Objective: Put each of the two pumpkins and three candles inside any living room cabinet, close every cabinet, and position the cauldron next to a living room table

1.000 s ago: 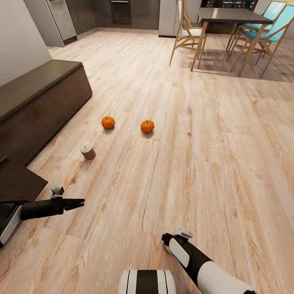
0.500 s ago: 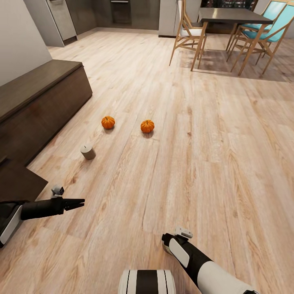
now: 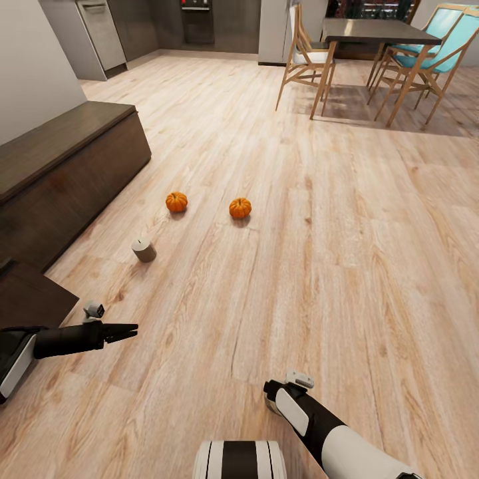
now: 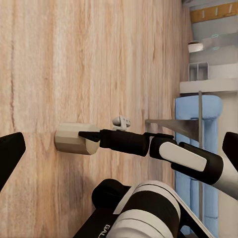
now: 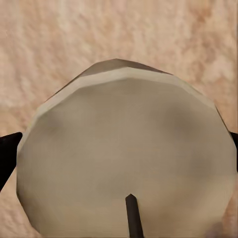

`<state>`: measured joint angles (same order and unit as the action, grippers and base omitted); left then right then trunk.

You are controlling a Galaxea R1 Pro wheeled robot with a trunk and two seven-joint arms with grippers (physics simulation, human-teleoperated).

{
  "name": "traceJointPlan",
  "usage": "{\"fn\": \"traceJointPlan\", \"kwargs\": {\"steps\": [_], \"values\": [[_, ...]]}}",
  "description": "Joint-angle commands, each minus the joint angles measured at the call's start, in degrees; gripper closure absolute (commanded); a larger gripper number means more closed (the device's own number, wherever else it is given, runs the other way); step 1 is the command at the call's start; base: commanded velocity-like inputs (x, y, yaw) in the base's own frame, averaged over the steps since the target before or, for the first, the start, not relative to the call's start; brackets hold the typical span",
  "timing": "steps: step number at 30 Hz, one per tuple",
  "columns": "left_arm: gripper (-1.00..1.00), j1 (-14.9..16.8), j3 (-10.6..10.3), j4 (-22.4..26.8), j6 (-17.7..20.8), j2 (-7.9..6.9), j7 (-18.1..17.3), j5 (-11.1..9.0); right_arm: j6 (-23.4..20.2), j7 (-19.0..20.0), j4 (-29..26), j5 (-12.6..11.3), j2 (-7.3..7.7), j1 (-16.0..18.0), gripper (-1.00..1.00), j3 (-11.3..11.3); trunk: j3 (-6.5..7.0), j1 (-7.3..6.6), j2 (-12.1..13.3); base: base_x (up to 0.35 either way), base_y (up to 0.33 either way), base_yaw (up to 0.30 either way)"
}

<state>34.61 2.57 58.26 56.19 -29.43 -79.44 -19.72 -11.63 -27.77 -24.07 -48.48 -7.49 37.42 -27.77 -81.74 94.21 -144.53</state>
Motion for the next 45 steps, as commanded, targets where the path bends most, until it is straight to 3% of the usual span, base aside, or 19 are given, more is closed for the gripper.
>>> {"fn": "traceJointPlan", "kwargs": {"steps": [1,19,25,28,32,45], "values": [[-1.0,0.02,-0.02,0.01,0.58,-0.05,-0.08,-0.15,-0.23,-0.44,-0.1,-0.29,0.04,0.03,1.0,-0.44,-0.04,-0.01,-0.02,0.0,0.0,0.0],[-1.0,0.02,0.08,-0.14,0.5,-0.1,0.05,0.17,-0.45,-0.44,-0.2,-0.29,0.1,0.02,1.0,-0.41,3.51,-0.42,0.2,0.0,0.0,0.0],[-1.0,0.02,0.22,-0.41,0.43,-0.17,0.52,0.32,-2.32,-0.31,-1.06,-0.5,0.44,0.02,1.0,-0.3,4.84,-0.58,0.28,0.0,0.0,0.0],[-1.0,0.02,0.32,-0.48,0.41,-0.04,0.59,2.47,-6.9,-0.18,-3.99,-0.92,0.57,0.02,1.0,0.14,5.5,-0.65,0.32,0.0,0.0,0.0],[-1.0,0.02,0.17,-0.47,0.35,0.52,0.74,3.53,-9.84,-0.22,-11.3,-1.38,0.62,0.02,1.0,0.38,6.39,-0.76,0.37,0.0,0.0,0.0],[-1.0,0.02,0.14,-0.44,0.15,0.59,0.93,3.8,-16.04,-0.86,-27.16,-1.61,1.39,-0.28,1.0,0.28,9.27,-1.09,0.55,0.0,0.0,0.0]]}}
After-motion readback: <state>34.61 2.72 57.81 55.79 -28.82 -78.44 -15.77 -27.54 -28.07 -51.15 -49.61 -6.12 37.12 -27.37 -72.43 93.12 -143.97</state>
